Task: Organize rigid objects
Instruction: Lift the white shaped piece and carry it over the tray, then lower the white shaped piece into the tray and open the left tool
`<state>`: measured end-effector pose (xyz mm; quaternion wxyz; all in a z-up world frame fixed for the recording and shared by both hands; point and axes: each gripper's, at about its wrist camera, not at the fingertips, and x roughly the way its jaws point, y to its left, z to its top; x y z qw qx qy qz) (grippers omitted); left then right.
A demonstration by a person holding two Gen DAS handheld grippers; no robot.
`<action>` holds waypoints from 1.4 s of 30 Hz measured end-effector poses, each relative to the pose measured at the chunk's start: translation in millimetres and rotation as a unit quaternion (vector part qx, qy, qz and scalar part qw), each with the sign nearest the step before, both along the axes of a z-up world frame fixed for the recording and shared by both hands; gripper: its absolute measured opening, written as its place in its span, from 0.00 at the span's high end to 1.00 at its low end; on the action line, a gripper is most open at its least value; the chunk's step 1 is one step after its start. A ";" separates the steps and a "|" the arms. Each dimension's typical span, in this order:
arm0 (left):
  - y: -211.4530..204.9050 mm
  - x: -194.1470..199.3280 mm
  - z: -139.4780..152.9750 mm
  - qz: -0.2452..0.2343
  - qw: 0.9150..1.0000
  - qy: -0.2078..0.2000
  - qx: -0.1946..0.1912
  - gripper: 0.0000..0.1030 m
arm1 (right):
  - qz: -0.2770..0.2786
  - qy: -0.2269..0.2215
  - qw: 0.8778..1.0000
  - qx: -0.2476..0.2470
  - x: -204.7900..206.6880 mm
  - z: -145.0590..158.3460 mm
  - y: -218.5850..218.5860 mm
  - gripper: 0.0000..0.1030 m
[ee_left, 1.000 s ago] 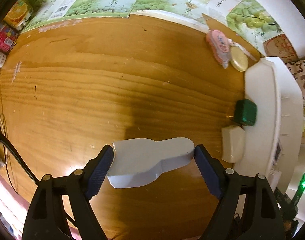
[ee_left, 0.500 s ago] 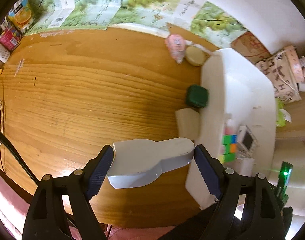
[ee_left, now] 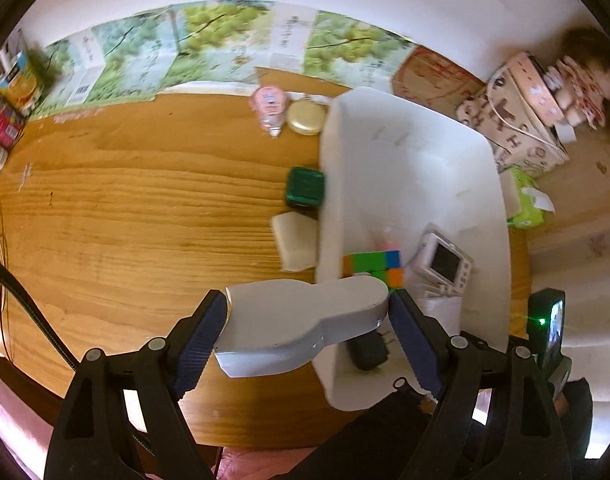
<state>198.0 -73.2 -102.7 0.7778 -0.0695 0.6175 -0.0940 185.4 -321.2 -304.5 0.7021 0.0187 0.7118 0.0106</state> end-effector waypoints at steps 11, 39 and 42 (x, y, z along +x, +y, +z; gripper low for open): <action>-55.2 -10.1 4.5 -0.037 0.999 -0.028 -0.012 0.18 | 0.054 -0.005 0.998 0.011 4.2 6.7 7.9 0.88; -113.7 -50.7 5.1 -0.021 0.989 -0.146 -0.024 0.27 | 0.170 -0.028 0.984 0.045 -0.6 16.9 9.5 0.87; -112.3 -53.3 7.5 -0.018 0.989 -0.148 -0.012 0.26 | 0.167 -0.030 0.985 0.046 -1.0 18.0 8.3 0.87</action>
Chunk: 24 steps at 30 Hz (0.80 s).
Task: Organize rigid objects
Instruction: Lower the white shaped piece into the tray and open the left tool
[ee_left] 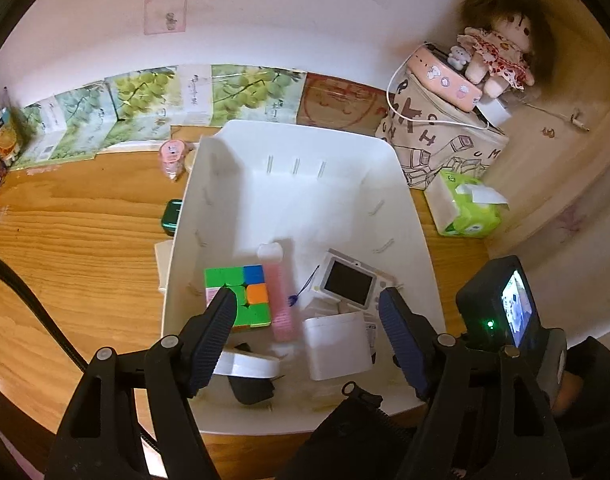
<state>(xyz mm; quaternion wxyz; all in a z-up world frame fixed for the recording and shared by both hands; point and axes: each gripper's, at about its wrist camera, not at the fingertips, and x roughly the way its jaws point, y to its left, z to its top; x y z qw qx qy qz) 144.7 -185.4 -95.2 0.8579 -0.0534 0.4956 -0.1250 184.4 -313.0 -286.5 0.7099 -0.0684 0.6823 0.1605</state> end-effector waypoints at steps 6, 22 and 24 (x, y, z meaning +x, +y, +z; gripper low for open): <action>4.6 -2.9 1.0 0.004 1.000 0.007 0.004 0.26 | -0.009 -0.006 1.000 0.000 -0.3 7.4 -6.6 0.87; 32.3 -13.8 6.3 0.000 1.000 0.017 -0.022 0.25 | -0.052 -0.014 0.998 -0.011 -3.9 20.5 -16.7 0.87; 36.9 -16.3 7.1 -0.004 1.000 0.018 -0.016 0.25 | -0.063 -0.015 0.998 -0.014 -4.9 21.2 -19.1 0.87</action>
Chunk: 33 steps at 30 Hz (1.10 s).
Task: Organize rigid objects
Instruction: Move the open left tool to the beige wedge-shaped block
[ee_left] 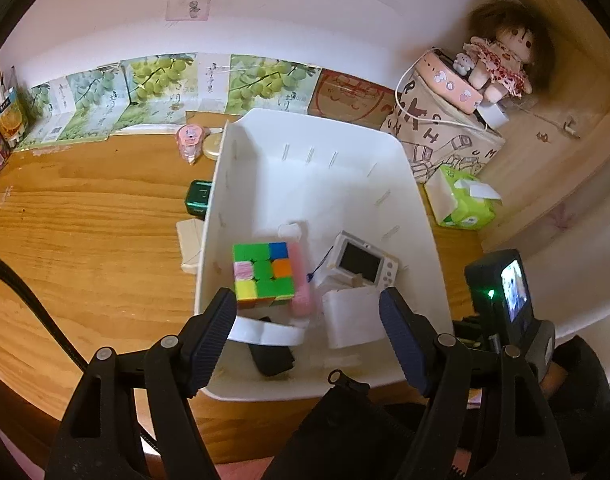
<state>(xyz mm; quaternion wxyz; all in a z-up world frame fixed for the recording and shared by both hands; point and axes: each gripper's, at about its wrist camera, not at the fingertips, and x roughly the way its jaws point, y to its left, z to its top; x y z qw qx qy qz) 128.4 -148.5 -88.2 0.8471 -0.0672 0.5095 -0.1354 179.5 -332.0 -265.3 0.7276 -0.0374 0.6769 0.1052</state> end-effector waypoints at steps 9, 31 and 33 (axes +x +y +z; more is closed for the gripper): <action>34.6 -7.0 0.9 -0.007 1.000 0.017 0.014 0.25 | -0.058 -0.003 0.998 -0.023 -4.4 -1.8 0.5 0.87; 123.1 0.6 4.1 -0.040 0.998 0.051 0.023 0.19 | -0.189 -0.003 0.980 -0.061 -10.5 -3.4 5.4 0.87; 127.4 4.5 2.8 -0.047 0.997 0.054 0.020 0.19 | -0.195 -0.001 0.979 -0.066 -10.0 -4.4 7.9 0.87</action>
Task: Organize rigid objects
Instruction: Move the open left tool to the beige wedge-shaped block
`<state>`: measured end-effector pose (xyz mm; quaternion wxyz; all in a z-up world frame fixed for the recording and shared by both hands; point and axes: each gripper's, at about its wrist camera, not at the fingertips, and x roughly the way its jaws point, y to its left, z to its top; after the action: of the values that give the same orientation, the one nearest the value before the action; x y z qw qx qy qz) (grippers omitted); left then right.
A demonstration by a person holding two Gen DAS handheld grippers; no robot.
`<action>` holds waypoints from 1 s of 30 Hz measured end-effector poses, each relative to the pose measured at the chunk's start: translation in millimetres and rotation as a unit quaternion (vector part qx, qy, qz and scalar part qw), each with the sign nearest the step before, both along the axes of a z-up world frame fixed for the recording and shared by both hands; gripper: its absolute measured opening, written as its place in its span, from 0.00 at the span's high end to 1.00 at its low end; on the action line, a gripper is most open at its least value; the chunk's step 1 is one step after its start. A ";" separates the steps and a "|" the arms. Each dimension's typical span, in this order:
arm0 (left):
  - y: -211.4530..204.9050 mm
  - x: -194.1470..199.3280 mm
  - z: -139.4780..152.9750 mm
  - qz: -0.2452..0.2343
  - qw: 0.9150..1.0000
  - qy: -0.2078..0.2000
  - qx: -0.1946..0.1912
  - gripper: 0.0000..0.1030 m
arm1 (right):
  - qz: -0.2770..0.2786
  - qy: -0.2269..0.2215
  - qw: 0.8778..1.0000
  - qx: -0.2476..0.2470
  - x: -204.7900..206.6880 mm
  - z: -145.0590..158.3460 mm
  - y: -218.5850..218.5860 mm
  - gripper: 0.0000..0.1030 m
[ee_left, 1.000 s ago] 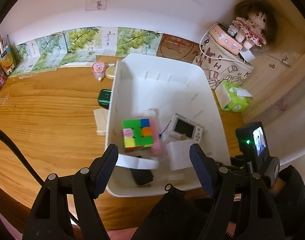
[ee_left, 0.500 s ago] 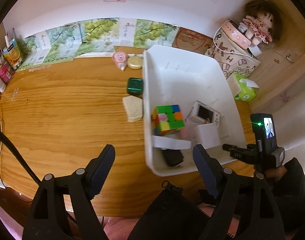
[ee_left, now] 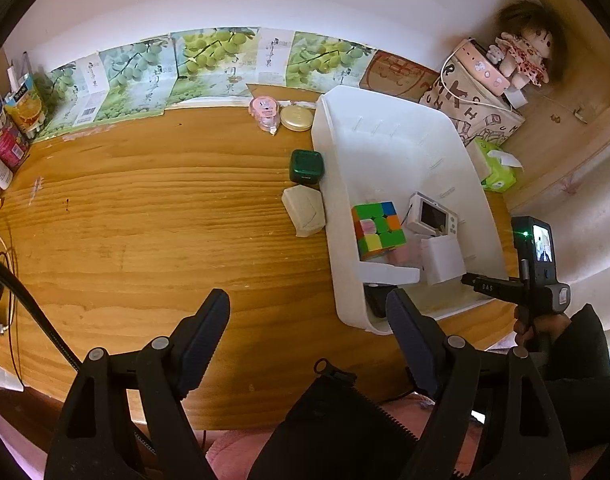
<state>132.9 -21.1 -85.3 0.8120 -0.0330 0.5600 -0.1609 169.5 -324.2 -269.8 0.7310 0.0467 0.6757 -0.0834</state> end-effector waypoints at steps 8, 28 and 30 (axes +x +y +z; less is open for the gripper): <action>4.9 12.6 -10.0 -0.043 0.999 0.019 0.004 0.20 | -0.019 -0.004 1.000 -0.012 -1.1 -0.1 4.1 0.85; 4.7 79.7 -41.4 -0.187 0.981 0.031 0.042 0.17 | -0.091 -0.017 0.995 -0.035 -16.0 14.3 2.2 0.85; 1.6 86.7 -48.1 -0.201 0.978 0.034 0.050 0.16 | -0.093 -0.016 0.995 -0.036 -15.4 14.2 2.2 0.84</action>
<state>219.6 -19.5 -133.4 0.7442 0.1154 0.5901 -0.2908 154.0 -322.0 -255.6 0.7318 0.0844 0.6534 -0.1743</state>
